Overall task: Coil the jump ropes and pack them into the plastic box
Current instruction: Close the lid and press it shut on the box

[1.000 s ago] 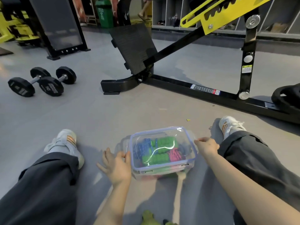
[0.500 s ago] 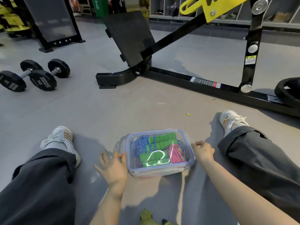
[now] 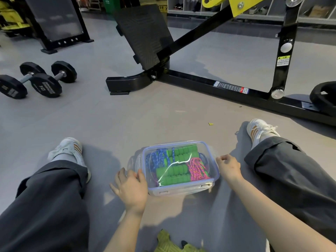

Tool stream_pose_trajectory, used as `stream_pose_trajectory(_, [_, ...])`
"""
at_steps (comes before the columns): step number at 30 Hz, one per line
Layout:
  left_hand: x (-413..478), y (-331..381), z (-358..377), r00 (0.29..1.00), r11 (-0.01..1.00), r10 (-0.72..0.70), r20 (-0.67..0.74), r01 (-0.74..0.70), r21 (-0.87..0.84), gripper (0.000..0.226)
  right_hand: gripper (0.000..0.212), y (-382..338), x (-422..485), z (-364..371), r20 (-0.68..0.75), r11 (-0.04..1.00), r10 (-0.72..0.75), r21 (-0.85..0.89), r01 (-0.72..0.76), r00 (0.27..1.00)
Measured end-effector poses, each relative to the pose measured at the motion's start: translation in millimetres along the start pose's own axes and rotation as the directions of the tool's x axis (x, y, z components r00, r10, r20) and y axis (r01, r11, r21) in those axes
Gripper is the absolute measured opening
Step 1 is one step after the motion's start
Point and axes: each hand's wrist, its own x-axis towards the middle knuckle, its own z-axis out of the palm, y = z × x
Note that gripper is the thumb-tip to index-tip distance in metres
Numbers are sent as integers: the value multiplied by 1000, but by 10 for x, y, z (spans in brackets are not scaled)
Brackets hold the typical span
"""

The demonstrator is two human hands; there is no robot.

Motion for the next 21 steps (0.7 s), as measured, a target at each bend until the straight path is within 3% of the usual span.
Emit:
stream_pose_trajectory(3, [-19,-3,-26,999,997,44,24,-45,59,19,29,0,-15,18,3,996,-46,-71,46,999])
stream_pose_trajectory(5, [-21,35,-58,996,991,93,-12,-92,100,25,28,8,-25,34,-19,988,-93,-129,90,996])
stream_pose_trajectory(7, [-17,99,-126,972,966,229,-58,-220,134,29,30,33,-65,43,-67,963,-186,-212,168,980])
stream_pose_trajectory(8, [-25,124,-157,942,936,331,-61,-320,148,33,32,46,-99,30,-98,921,-299,-289,260,949])
stream_pose_trajectory(10, [-70,155,-169,840,832,542,-1,-537,141,47,37,77,-165,1,-54,725,-612,-438,532,789])
stream_pose_trajectory(12, [-111,161,-139,724,714,680,117,-690,120,59,44,111,-227,-2,174,425,-808,-488,763,562])
stream_pose_trajectory(13, [-115,164,-118,675,664,710,200,-737,127,65,49,133,-241,19,307,295,-825,-481,825,474])
stream_pose_trajectory(14, [-115,176,-94,638,629,714,289,-766,134,69,53,171,-241,40,410,218,-803,-473,854,432])
stream_pose_trajectory(17, [-100,208,-85,599,619,663,448,-776,121,73,66,249,-176,62,547,208,-698,-462,862,462])
stream_pose_trajectory(21, [-93,174,-42,545,562,710,446,-820,109,82,76,292,-34,-14,608,142,-691,-417,898,391])
